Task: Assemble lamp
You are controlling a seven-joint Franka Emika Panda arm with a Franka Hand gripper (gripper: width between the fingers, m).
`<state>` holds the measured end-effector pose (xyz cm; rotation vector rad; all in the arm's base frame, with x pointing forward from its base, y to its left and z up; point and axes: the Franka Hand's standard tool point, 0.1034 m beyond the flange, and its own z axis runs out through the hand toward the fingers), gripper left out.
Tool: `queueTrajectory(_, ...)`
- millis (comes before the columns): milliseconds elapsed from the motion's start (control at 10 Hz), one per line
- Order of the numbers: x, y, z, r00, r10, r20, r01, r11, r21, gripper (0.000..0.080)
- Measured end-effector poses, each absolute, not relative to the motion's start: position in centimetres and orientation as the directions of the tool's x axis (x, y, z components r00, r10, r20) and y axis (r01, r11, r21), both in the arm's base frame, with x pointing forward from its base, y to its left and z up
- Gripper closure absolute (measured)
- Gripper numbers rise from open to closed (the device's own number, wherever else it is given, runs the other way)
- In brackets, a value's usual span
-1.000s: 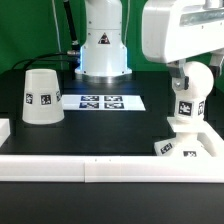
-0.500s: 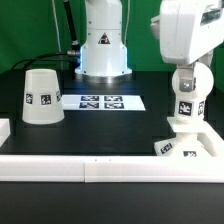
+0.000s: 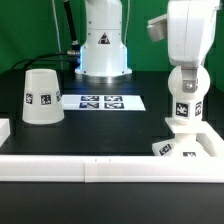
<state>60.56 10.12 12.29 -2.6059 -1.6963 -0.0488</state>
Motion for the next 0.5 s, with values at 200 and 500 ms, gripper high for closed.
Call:
queueTrajectory(200,60.56,10.10,12.29,0.425,0.904,0.043,0.905,-0.425,-0.011,0.0225)
queueTrajectory(500,60.51,10.21,12.26,0.671,0.740,0.039,0.741,-0.671,-0.027,0.0223)
